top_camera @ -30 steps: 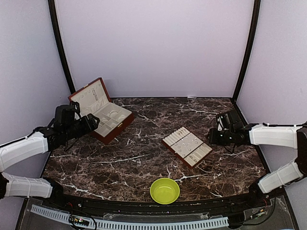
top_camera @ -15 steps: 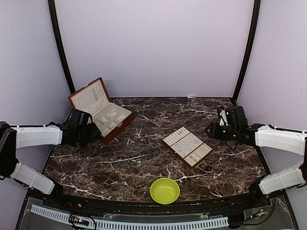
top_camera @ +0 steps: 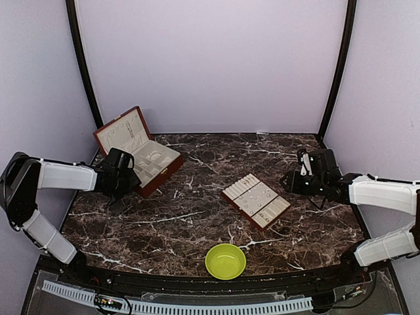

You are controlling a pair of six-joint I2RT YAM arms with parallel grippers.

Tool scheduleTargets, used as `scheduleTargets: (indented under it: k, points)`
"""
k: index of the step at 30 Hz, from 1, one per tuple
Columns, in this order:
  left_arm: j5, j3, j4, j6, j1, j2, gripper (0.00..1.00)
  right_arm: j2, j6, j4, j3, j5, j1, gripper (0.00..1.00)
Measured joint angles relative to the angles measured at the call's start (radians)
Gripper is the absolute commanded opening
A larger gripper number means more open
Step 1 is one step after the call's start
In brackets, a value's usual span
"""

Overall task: Organize the mixed jewelry
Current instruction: Move the jewelry box to the center of the board.

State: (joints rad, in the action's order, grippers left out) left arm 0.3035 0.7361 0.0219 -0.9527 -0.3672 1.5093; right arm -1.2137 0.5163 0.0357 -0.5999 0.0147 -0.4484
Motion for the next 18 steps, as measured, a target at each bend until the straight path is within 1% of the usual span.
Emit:
scheduleTargets:
  k: [4, 7, 9, 12, 14, 18]
  points:
    - [0.002, 0.011, -0.013, 0.004, 0.005, 0.03, 0.51, -0.002, 0.001, -0.018, 0.008, -0.003, 0.0, 0.48]
    - [0.004, 0.017, -0.034, 0.008, 0.012, 0.045, 0.41, -0.006, 0.002, -0.03, 0.015, -0.019, 0.0, 0.48]
    - [0.001, 0.019, -0.049, 0.014, 0.016, 0.053, 0.36, -0.006, 0.002, -0.034, 0.018, -0.024, 0.0, 0.48]
    - [0.0, 0.026, -0.056, 0.025, 0.019, 0.058, 0.32, -0.005, 0.002, -0.037, 0.018, -0.026, 0.0, 0.48]
    - [0.0, 0.027, -0.055, 0.034, 0.02, 0.058, 0.26, -0.005, 0.002, -0.035, 0.018, -0.026, 0.0, 0.49]
    - [0.02, 0.025, -0.028, 0.04, 0.026, 0.045, 0.2, 0.011, 0.0, -0.031, 0.016, -0.023, 0.0, 0.49]
